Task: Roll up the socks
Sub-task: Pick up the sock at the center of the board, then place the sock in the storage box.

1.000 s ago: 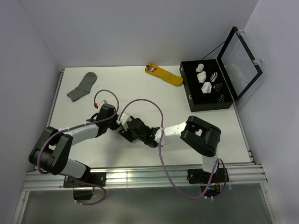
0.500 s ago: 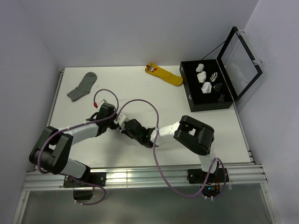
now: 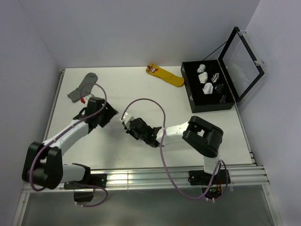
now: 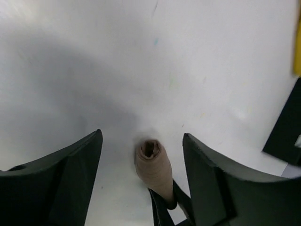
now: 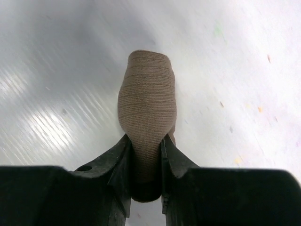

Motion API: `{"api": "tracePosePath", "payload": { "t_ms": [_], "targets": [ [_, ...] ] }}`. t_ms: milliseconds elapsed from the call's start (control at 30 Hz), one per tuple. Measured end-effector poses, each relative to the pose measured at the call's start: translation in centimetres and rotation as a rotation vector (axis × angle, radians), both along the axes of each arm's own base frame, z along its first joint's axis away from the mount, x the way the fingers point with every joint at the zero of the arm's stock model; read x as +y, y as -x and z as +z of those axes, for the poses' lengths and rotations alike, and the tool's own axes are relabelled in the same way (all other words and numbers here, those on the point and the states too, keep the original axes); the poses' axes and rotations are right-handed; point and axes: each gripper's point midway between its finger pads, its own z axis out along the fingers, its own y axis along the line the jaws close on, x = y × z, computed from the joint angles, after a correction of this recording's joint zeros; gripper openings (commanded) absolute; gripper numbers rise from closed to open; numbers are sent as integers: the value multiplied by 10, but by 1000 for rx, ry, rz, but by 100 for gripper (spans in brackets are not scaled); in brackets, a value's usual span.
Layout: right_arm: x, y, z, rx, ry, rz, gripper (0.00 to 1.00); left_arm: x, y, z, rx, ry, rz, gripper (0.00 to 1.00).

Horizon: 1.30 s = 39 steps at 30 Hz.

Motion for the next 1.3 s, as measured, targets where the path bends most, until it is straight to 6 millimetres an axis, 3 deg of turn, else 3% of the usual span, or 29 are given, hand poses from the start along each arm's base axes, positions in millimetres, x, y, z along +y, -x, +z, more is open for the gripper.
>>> {"api": "tracePosePath", "payload": {
  "t_ms": [200, 300, 367, 433, 600, 733, 867, 1100, 1300],
  "targets": [
    [-41, -11, 6, 79, -7, -91, 0, 62, -27, 107, -245, -53, 169, 81],
    [-59, -20, 17, 100, -26, -151, 0, 93, -24, 144, -325, -104, 240, 83],
    [-72, -27, 31, 104, -58, -197, 0, 112, -17, 158, -355, -151, 283, 91],
    [-85, -37, 49, 98, -96, -251, 0, 129, -6, 166, -372, -209, 318, 99],
    [-135, -69, 93, 56, -185, -447, 0, 154, 21, 187, -417, -327, 377, 100],
    [-187, -91, 116, 32, -211, -619, 0, 173, 34, 207, -450, -419, 437, 99],
    [-253, -112, 134, 1, -227, -822, 0, 182, 45, 211, -451, -482, 464, 99],
    [-368, -122, 132, 7, -206, -1168, 0, 188, 72, 212, -536, -547, 500, 99],
    [-429, -122, 130, 32, -207, -1354, 0, 196, 84, 210, -597, -559, 561, 99]
  ]
}}
